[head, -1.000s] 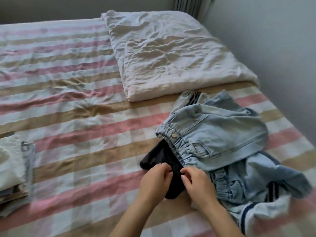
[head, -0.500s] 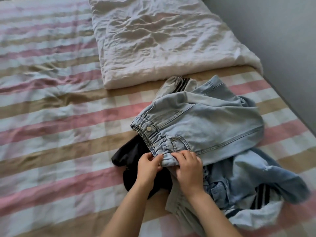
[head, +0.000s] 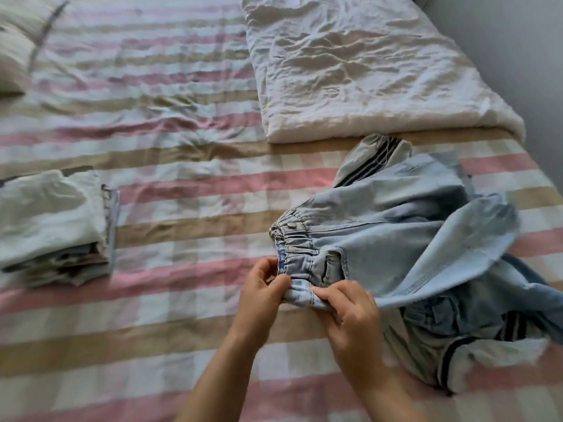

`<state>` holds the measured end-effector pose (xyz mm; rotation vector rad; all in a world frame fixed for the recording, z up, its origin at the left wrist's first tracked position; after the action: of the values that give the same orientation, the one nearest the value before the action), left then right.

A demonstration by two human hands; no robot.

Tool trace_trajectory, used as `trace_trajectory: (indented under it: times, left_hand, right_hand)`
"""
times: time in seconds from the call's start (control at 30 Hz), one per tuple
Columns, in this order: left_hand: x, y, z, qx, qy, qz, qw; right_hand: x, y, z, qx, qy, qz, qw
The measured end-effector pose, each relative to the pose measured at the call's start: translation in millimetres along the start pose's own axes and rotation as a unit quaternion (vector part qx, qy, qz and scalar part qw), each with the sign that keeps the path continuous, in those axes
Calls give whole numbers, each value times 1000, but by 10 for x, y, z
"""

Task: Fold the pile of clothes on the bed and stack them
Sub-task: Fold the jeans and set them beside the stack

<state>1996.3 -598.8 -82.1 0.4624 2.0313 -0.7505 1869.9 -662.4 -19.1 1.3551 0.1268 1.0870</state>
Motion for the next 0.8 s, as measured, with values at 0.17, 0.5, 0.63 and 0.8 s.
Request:
trace_trajectory:
  times: [0.17,0.5,0.63,0.8]
  left_hand:
    - [-268,904,-526,-20,-41,35,998]
    - [-481,2888,-1370,-86,-74,57,992]
    - [-319,3715,-1606,-147,-51,65,986]
    - [209,4350,-1749,-227,14,74,971]
  right_hand:
    - [881,-297,-449,25,15,52,998]
    - [2469,-1254,-1258,86,55,104,989]
    - [2961,-1766,-1574,144,100,86,981]
    - [3150,-2395,-2016,239,114,44,963]
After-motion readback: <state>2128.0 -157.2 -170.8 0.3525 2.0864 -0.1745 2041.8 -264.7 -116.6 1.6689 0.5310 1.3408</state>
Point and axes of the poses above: each hand's wrist, its own z-axis towards the middle knuckle, its own y-axis out of the back of the hand, x = y × z, the point moved 8 cm from there along z, towards the middle knuckle, and after that the axes turned 8 degrees about -z, right-handed, at the moved point
